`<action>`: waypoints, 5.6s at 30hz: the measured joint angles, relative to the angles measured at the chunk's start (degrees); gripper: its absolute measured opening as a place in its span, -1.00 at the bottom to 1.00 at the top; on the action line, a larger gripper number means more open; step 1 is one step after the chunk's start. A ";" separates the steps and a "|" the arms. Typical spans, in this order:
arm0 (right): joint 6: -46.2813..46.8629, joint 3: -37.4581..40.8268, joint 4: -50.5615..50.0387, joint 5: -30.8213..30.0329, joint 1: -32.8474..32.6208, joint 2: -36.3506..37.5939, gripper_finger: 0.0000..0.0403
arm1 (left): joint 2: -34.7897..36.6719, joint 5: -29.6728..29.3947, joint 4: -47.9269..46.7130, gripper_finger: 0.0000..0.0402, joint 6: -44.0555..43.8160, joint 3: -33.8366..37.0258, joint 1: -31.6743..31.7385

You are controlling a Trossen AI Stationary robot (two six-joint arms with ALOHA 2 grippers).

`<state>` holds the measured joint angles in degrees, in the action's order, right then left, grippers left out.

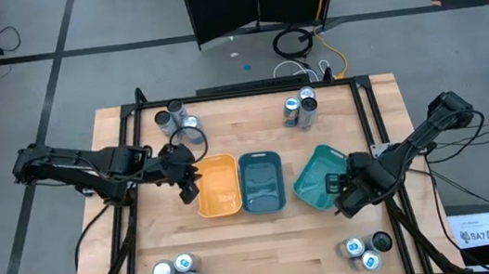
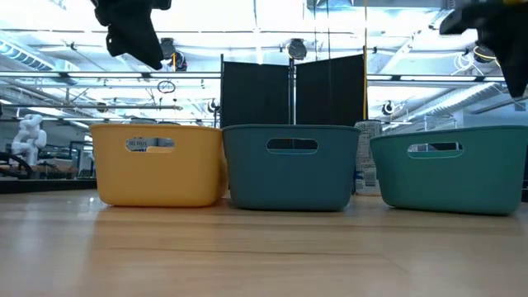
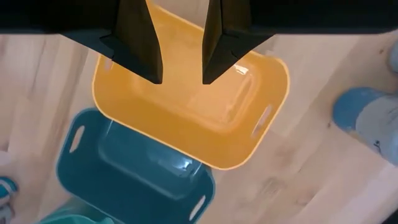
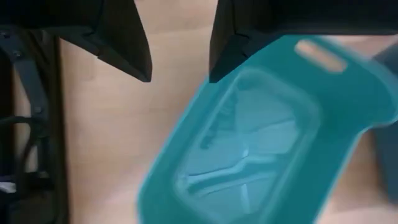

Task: Sort soda cans
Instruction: Move the green bin to the right side of the blue bin, then put the blue-white soda can into the yellow bin

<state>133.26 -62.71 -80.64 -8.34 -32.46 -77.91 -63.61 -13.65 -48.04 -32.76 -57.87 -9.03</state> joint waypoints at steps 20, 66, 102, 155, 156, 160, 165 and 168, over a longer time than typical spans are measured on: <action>-4.72 14.16 12.36 4.22 10.91 0.00 -0.60 | 0.00 0.39 -1.10 -0.39 6.58 -0.04 0.01; -36.38 14.07 23.16 -0.57 30.46 0.04 -1.00 | 0.00 0.52 -0.49 -0.39 -2.44 -0.04 0.01; -43.81 -5.97 2.72 1.54 17.25 5.90 -0.47 | -0.02 0.44 -2.39 -0.39 -2.37 -0.04 0.01; -76.58 -3.06 19.60 -33.96 2.76 7.49 -0.47 | -0.02 -3.82 12.38 0.63 -7.34 -0.04 6.94; -79.50 -2.81 19.88 -33.97 3.45 8.56 -0.47 | -0.02 -3.82 12.91 0.63 -7.35 -0.04 7.48; -90.90 3.34 26.23 -33.13 7.05 16.37 -0.47 | -0.02 -3.83 13.39 0.63 -7.33 -0.04 9.31; -101.53 19.47 45.24 -22.64 11.59 31.86 -0.47 | -0.02 -3.82 13.21 0.63 -5.72 -0.04 11.23; -104.71 28.18 59.82 -14.07 13.90 40.00 -0.47 | -0.02 -3.80 12.58 0.62 -4.19 -0.04 13.51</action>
<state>28.55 -34.54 -20.82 -22.41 -18.56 -37.90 -63.64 -17.45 -35.46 -36.96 -57.91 4.49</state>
